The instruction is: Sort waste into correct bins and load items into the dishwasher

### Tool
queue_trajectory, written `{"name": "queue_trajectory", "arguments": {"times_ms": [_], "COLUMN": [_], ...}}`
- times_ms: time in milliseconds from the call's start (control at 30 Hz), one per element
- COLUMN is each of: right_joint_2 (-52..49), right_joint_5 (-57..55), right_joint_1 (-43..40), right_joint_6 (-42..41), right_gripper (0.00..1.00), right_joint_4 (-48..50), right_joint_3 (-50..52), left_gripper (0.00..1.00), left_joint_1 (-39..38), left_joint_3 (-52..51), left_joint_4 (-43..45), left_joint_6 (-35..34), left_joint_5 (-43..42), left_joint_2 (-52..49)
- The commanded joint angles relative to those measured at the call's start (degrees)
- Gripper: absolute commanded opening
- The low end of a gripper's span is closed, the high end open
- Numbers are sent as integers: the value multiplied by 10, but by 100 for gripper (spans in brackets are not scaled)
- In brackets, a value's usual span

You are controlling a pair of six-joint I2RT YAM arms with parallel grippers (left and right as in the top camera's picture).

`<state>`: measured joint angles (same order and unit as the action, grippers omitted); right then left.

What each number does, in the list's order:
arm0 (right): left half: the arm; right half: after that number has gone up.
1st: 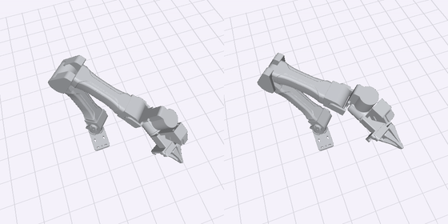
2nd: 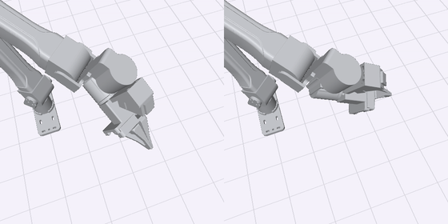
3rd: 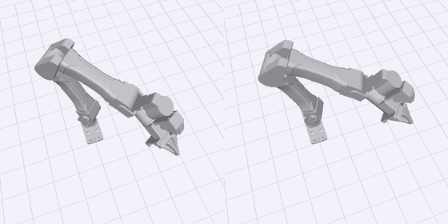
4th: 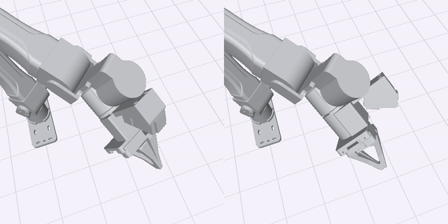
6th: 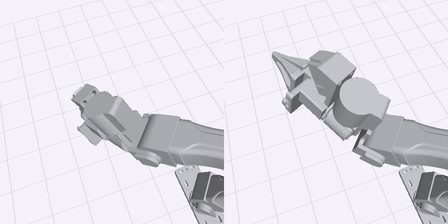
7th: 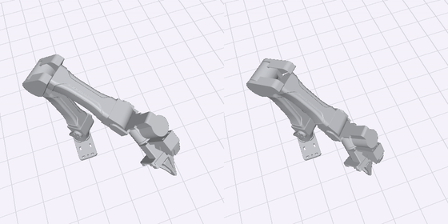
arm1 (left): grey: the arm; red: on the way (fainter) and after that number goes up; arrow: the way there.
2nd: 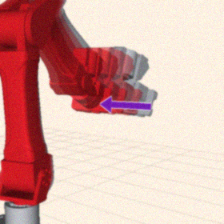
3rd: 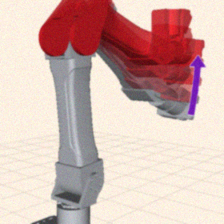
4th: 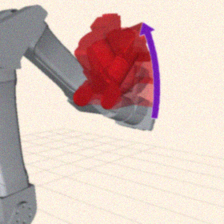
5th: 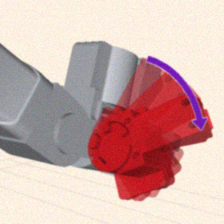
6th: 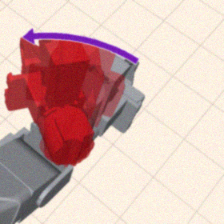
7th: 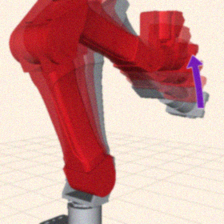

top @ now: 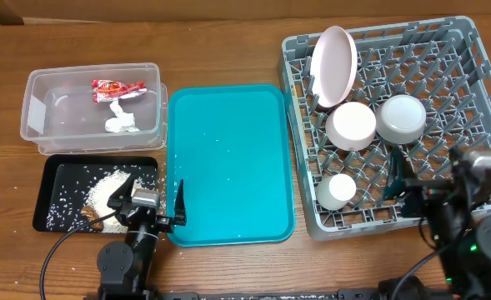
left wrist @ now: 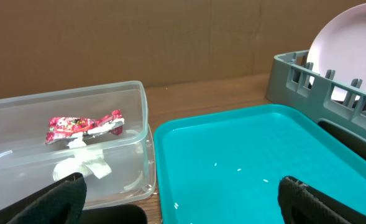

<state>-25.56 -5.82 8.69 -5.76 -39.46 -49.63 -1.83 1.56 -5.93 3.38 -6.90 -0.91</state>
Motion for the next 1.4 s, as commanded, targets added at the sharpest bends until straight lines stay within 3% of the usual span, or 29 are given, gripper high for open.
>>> {"name": "queue_trajectory", "arguments": {"times_ms": [0,633,833,1367], "right_joint_2": [63,255,254,254], "right_joint_5": [10,10,9,8], "right_joint_1": [-10,-27,-27,-27], "right_joint_6": [-1,-1,-1,0], "right_gripper": [100,100,100,100], "right_joint_4": [31,240,378,353], "right_joint_3": [84,403,495,492], "left_gripper": [100,100,100,100], "left_joint_1": [3,3,3,3], "left_joint_3": [-3,-3,-3,-3], "left_joint_4": [2,2,2,2], "left_joint_6": [5,5,5,5], "left_joint_5": [-2,-2,-2,-2], "left_joint_2": [6,6,6,6]}}
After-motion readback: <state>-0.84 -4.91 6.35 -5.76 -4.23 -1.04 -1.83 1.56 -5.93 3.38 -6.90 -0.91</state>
